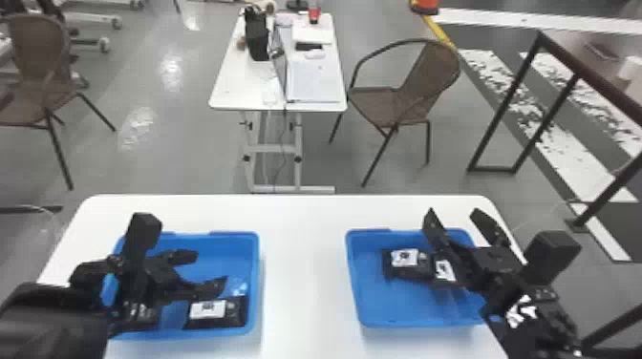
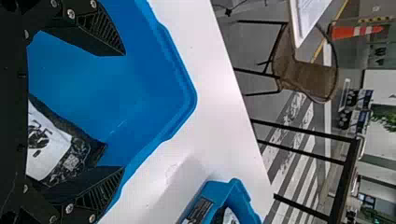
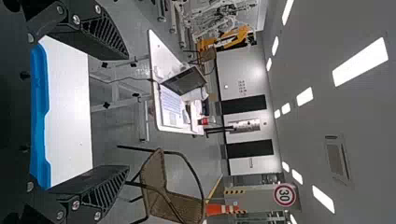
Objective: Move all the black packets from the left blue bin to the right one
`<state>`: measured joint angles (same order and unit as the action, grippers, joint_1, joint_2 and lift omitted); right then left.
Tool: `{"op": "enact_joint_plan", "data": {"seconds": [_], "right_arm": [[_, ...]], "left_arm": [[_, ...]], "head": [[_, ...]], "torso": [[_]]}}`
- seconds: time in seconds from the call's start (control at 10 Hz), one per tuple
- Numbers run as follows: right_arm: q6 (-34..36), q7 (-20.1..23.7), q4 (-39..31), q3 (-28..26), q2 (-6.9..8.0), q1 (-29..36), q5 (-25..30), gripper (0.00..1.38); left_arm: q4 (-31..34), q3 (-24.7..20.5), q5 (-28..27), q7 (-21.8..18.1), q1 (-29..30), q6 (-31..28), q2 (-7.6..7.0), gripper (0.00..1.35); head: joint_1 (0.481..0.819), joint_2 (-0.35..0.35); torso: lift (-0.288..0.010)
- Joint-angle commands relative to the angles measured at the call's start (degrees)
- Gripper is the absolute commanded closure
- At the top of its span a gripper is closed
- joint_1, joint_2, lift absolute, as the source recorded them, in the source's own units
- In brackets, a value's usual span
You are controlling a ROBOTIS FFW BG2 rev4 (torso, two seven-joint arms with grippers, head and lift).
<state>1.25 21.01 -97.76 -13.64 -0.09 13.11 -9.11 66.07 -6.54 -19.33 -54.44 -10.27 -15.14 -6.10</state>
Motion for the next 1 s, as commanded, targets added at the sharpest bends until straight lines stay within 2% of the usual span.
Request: {"op": "enact_joint_plan", "data": {"seconds": [0.0, 0.1, 0.3, 0.4, 0.6, 0.9], "right_arm": [[0.06, 0.00, 0.03, 0.11, 0.14, -0.11, -0.21, 0.21], [0.06, 0.00, 0.12, 0.19, 0.14, -0.02, -0.47, 0.21], [0.06, 0.00, 0.12, 0.19, 0.14, 0.16, -0.83, 0.21], [0.06, 0.00, 0.20, 0.19, 0.14, 0.25, -0.91, 0.21], [0.06, 0.00, 0.38, 0.19, 0.14, 0.16, -1.26, 0.21], [0.42, 0.00, 0.56, 0.11, 0.14, 0.16, -1.79, 0.21]], "left_arm": [[-2.44, 0.47, -0.44, -2.78, -1.77, -3.14, 0.04, 0.18], [-2.44, 0.82, -0.18, -4.71, -1.95, -6.13, 0.12, 0.18], [-2.35, 1.35, 5.10, -8.14, -1.68, -11.75, 0.48, 0.19], [0.02, 1.88, 4.92, -9.19, -1.16, -15.44, 0.65, 0.18], [5.82, 2.23, 0.88, -10.07, 0.34, -23.18, 0.83, 0.18], [12.33, 0.65, -4.66, -12.09, 2.01, -28.36, 0.56, 0.18]], "head": [[0.695, -0.102], [0.695, -0.109], [0.695, -0.122], [0.695, -0.137], [0.695, -0.150], [0.695, -0.131]], "torso": [[0.000], [0.000], [0.000], [0.000], [0.000], [0.000]]}}
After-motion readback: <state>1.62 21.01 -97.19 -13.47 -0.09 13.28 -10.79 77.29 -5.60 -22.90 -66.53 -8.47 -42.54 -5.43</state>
